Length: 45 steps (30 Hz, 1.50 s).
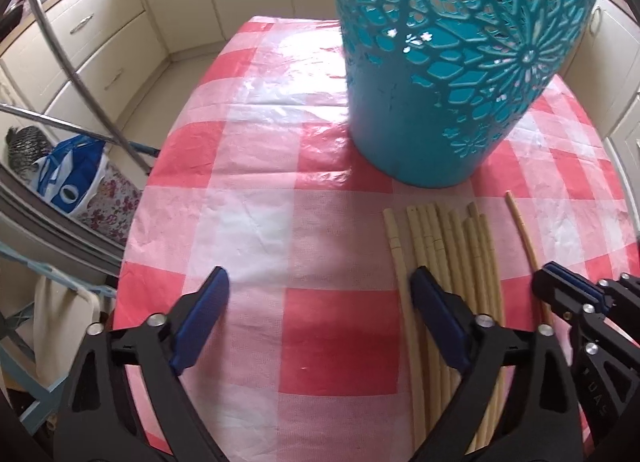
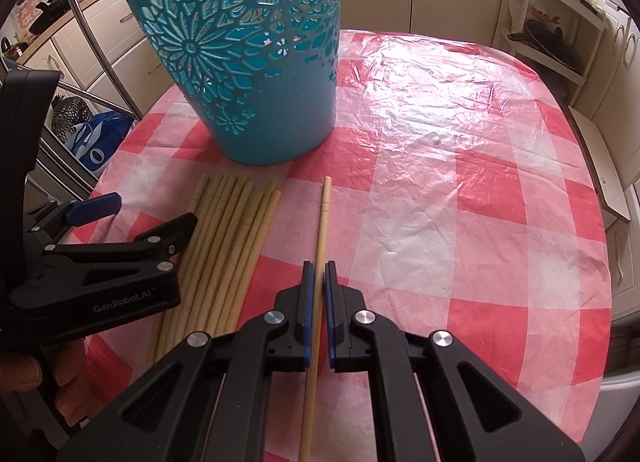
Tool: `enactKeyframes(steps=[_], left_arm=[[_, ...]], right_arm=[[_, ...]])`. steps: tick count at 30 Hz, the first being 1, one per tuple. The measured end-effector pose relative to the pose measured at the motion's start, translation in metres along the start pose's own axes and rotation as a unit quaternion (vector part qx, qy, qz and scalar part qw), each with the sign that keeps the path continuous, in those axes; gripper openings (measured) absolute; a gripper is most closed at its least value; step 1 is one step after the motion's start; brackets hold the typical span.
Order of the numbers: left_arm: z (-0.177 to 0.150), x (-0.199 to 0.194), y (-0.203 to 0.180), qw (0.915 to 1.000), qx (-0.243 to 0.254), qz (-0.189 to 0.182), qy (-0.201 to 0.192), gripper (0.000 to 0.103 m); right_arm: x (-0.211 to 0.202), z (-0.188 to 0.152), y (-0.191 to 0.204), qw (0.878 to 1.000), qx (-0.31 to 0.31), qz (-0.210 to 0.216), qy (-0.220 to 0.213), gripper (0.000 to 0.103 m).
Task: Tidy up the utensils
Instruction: 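Grasp a chopstick from the bundle with the left tool while the right tool holds its chopstick, then lift the left tool's chopstick over the teal basket and release it inside while the right tool holds its chopstick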
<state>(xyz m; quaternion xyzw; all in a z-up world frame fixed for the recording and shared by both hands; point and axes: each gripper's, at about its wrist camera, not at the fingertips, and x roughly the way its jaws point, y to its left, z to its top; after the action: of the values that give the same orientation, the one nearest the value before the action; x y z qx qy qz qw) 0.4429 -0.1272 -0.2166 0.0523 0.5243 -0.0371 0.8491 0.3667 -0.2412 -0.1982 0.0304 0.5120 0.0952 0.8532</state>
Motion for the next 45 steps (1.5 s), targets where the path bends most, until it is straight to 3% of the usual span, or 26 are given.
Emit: enactKeyframes(steps=[4,10,15,21,29,32,35,40,44,45], left_arm=[[0.004,-0.002,-0.005,0.9997,0.021,-0.014,0.001,0.069],[0.003,-0.009,-0.013,0.998,0.05,-0.038,-0.005,0.027],[0.0,-0.011,-0.011,0.9971,0.052,-0.056,-0.002,0.009],[-0.003,-0.015,0.007,0.9917,0.028,-0.125,0.011,0.005],[-0.01,-0.075,0.03,0.984,0.027,-0.17,-0.048,0.005],[0.0,-0.118,0.039,0.9756,0.03,-0.188,-0.109,0.005],[0.018,-0.166,0.045,0.9604,0.03,-0.204,-0.188,0.005],[0.066,-0.222,0.05,0.929,0.003,-0.211,-0.304,0.005],[0.109,-0.24,0.054,0.9,-0.044,-0.221,-0.373,0.005],[0.12,-0.237,0.052,0.8977,-0.053,-0.205,-0.386,0.005]], right_arm=[[0.001,0.001,0.0,1.0,-0.002,0.0,0.001,0.006],[0.002,0.003,0.004,1.0,-0.013,-0.011,0.006,0.006],[0.002,0.003,0.008,0.999,-0.028,-0.021,0.007,0.006],[-0.001,0.003,-0.005,1.0,0.022,0.018,0.006,0.005],[-0.007,0.001,-0.031,0.994,0.091,0.068,0.0,0.005],[-0.01,-0.002,-0.036,0.991,0.111,0.078,-0.003,0.005],[-0.012,-0.002,-0.038,0.99,0.116,0.082,-0.005,0.005],[-0.015,-0.001,-0.034,0.989,0.115,0.088,-0.006,0.005],[-0.016,0.001,-0.031,0.989,0.115,0.091,-0.009,0.005],[-0.015,0.002,-0.031,0.989,0.116,0.09,-0.009,0.005]])
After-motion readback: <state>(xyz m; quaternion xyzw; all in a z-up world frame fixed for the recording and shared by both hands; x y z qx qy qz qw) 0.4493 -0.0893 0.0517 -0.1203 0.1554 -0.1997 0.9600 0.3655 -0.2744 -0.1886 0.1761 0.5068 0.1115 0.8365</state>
